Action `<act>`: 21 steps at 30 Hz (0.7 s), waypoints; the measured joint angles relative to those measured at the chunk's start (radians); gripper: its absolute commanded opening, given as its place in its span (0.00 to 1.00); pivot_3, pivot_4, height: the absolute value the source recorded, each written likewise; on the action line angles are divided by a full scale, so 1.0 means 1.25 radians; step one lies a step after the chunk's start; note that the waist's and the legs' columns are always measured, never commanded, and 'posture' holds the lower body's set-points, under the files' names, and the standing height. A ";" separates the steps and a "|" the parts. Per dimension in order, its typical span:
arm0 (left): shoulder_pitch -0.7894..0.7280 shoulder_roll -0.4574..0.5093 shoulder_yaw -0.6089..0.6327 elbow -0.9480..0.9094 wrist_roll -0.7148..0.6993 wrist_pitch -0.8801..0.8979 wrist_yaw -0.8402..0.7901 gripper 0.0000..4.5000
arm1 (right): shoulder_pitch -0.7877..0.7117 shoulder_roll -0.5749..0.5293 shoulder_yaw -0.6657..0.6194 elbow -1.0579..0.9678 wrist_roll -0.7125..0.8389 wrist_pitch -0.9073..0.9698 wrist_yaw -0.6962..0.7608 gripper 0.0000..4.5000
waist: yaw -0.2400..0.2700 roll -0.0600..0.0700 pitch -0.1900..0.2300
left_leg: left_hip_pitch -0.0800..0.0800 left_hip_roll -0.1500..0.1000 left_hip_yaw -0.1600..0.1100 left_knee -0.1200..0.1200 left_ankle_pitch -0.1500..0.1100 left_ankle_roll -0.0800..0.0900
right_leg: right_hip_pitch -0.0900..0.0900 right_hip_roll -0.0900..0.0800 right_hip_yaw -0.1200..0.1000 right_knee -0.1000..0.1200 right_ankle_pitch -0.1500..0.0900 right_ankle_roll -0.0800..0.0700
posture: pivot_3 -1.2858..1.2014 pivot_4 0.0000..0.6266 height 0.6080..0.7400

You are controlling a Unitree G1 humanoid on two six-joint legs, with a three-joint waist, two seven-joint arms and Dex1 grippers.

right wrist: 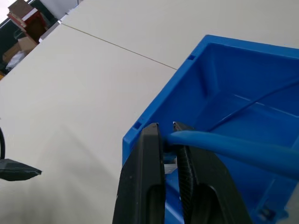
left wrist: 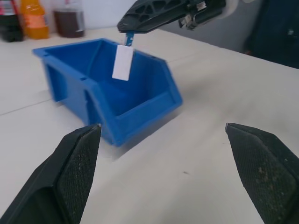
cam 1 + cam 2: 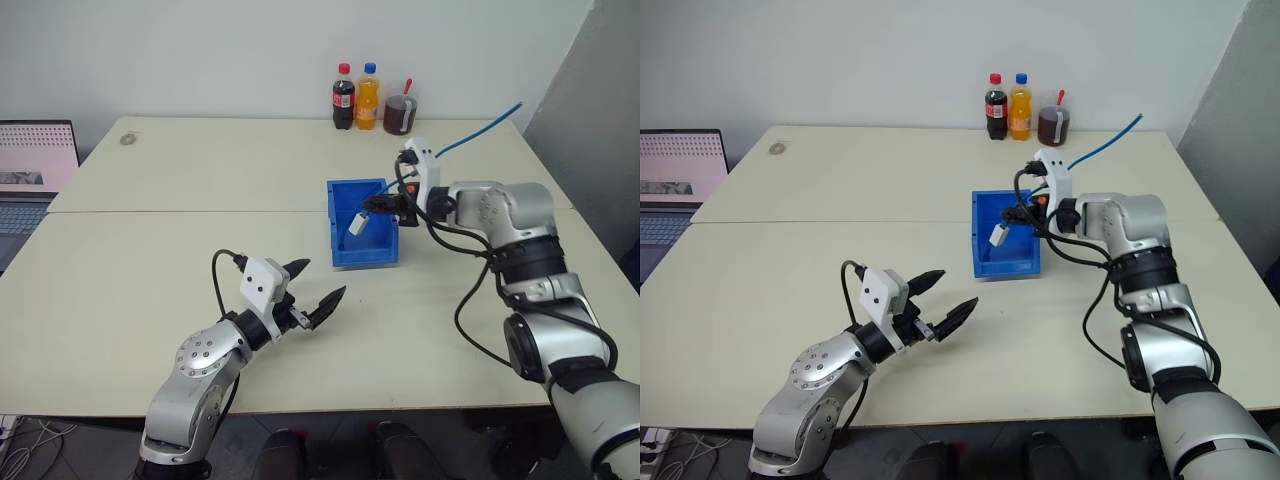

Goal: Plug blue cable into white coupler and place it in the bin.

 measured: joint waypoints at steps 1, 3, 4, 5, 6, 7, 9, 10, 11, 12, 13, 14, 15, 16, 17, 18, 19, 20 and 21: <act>0.004 -0.003 0.000 -0.006 0.003 0.002 0.017 1.00 | -0.034 0.013 0.002 0.066 -0.019 -0.029 -0.001 0.22 | -0.001 0.000 0.000 | 0.000 0.000 0.000 0.000 0.000 0.000 | 0.000 0.000 0.000 0.000 0.000 0.000 | 0.52 0.24 1.00; 0.010 -0.006 -0.002 -0.014 0.006 0.003 0.037 1.00 | -0.071 0.028 0.007 0.148 -0.044 -0.070 0.000 0.34 | 0.000 0.000 0.000 | 0.000 0.000 0.000 0.000 0.000 0.000 | 0.000 0.000 0.000 0.000 0.000 -0.001 | 0.52 0.24 1.00; 0.015 -0.006 -0.002 -0.020 0.007 0.003 0.045 1.00 | -0.088 0.033 0.010 0.187 -0.059 -0.094 0.002 0.39 | 0.000 0.000 0.000 | 0.000 0.000 0.000 -0.001 0.000 0.000 | 0.000 0.000 0.000 -0.001 0.000 -0.001 | 0.52 0.24 1.00; 0.019 -0.006 -0.001 -0.023 0.007 0.003 0.054 1.00 | -0.098 0.034 0.013 0.218 -0.071 -0.113 0.008 0.41 | 0.001 0.000 0.001 | -0.001 0.000 0.000 0.000 0.000 0.000 | 0.000 0.000 0.000 -0.001 0.000 -0.001 | 0.52 0.24 1.00; 0.023 -0.006 0.001 -0.025 0.006 0.005 0.062 1.00 | -0.107 0.036 0.015 0.244 -0.084 -0.128 0.016 0.49 | 0.002 0.000 0.001 | -0.001 0.000 0.000 0.000 0.000 0.000 | 0.000 0.000 0.000 -0.001 0.000 -0.001 | 0.52 0.24 1.00; 0.027 -0.006 0.004 -0.025 0.004 0.010 0.072 1.00 | -0.115 0.036 0.016 0.268 -0.093 -0.142 0.026 0.55 | 0.003 -0.001 0.003 | -0.001 0.000 0.000 0.000 0.000 0.000 | 0.000 0.000 0.000 -0.001 0.000 -0.001 | 0.52 0.24 1.00; 0.030 -0.006 0.018 -0.025 -0.007 0.027 0.083 1.00 | -0.124 0.036 0.016 0.300 -0.111 -0.161 0.044 0.67 | 0.002 -0.002 0.004 | -0.001 0.000 0.000 0.000 -0.001 -0.001 | 0.000 0.000 0.000 -0.001 0.000 -0.001 | 0.52 0.24 1.00; 0.029 -0.007 0.021 -0.025 -0.016 0.031 0.090 1.00 | -0.125 0.035 0.016 0.309 -0.118 -0.169 0.053 0.67 | 0.001 -0.002 0.005 | -0.001 0.000 0.000 0.000 -0.001 -0.001 | 0.000 0.000 0.000 -0.001 0.000 -0.001 | 0.52 0.24 1.00; 0.026 -0.012 0.032 -0.024 -0.029 0.041 0.091 1.00 | -0.129 0.032 0.020 0.322 -0.130 -0.184 0.055 0.74 | 0.001 -0.002 0.005 | -0.001 0.000 0.000 0.000 -0.001 -0.001 | 0.000 0.000 0.000 -0.001 0.000 -0.001 | 0.52 0.24 1.00; 0.021 -0.014 0.040 -0.020 -0.038 0.045 0.093 1.00 | -0.130 0.025 0.023 0.325 -0.143 -0.194 0.056 0.80 | 0.001 -0.002 0.005 | -0.001 0.000 0.000 0.000 -0.001 -0.001 | 0.000 0.000 -0.001 -0.001 0.000 -0.001 | 0.52 0.24 1.00; 0.014 -0.014 0.050 -0.015 -0.047 0.051 0.098 1.00 | -0.130 0.016 0.027 0.325 -0.152 -0.202 0.057 0.83 | 0.002 -0.002 0.006 | -0.001 0.000 0.000 0.000 -0.001 -0.001 | 0.000 0.000 -0.001 -0.001 0.000 -0.001 | 0.52 0.24 1.00; 0.003 -0.014 0.057 -0.007 -0.050 0.057 0.104 1.00 | -0.130 0.004 0.030 0.324 -0.162 -0.207 0.067 0.83 | 0.002 -0.002 0.006 | -0.001 0.000 0.000 0.000 -0.001 -0.001 | 0.000 0.000 -0.001 -0.001 0.000 -0.001 | 0.52 0.24 1.00; -0.014 -0.014 0.066 0.009 -0.052 0.060 0.109 1.00 | -0.130 -0.018 0.033 0.318 -0.174 -0.210 0.082 0.83 | 0.005 -0.002 0.007 | -0.001 -0.001 -0.001 0.000 -0.001 -0.001 | 0.000 0.000 -0.001 -0.001 0.000 -0.001 | 0.52 0.24 1.00; -0.024 -0.013 0.076 0.023 -0.053 0.062 0.112 1.00 | -0.130 -0.042 0.038 0.309 -0.182 -0.208 0.101 0.83 | 0.005 -0.002 0.007 | -0.001 -0.001 0.000 0.000 -0.001 -0.001 | -0.001 -0.001 -0.001 -0.001 0.000 -0.001 | 0.52 0.24 1.00; -0.031 -0.012 0.081 0.035 -0.053 0.062 0.115 1.00 | -0.128 -0.067 0.043 0.293 -0.187 -0.206 0.118 0.83 | 0.006 -0.003 0.008 | -0.002 -0.001 0.000 0.000 -0.001 -0.001 | -0.001 -0.001 -0.001 -0.001 0.000 -0.001 | 0.52 0.24 1.00; -0.037 -0.011 0.087 0.047 -0.053 0.062 0.118 1.00 | -0.123 -0.095 0.045 0.268 -0.194 -0.202 0.141 0.83 | 0.006 -0.003 0.008 | -0.002 -0.001 0.000 0.000 -0.001 -0.001 | -0.001 -0.001 0.000 -0.001 0.000 -0.001 | 0.52 0.24 1.00; -0.041 -0.011 0.089 0.056 -0.053 0.062 0.121 1.00 | -0.114 -0.120 0.048 0.240 -0.196 -0.196 0.164 0.83 | 0.006 -0.003 0.008 | -0.002 -0.001 0.000 0.000 -0.001 -0.002 | -0.001 -0.001 0.000 -0.001 0.000 -0.001 | 0.52 0.24 1.00; -0.049 -0.011 0.089 0.066 -0.053 0.063 0.123 1.00 | -0.097 -0.146 0.057 0.204 -0.199 -0.190 0.187 0.83 | 0.006 -0.003 0.008 | -0.002 -0.001 0.000 0.000 -0.001 -0.002 | -0.001 -0.001 -0.001 -0.002 0.000 -0.001 | 0.52 0.24 1.00; -0.058 -0.011 0.092 0.075 -0.054 0.066 0.126 1.00 | -0.066 -0.177 0.063 0.153 -0.200 -0.179 0.218 0.83 | 0.008 -0.003 0.008 | -0.003 -0.001 -0.001 0.000 -0.002 -0.002 | -0.001 -0.001 -0.001 -0.002 0.000 -0.001 | 0.52 0.24 1.00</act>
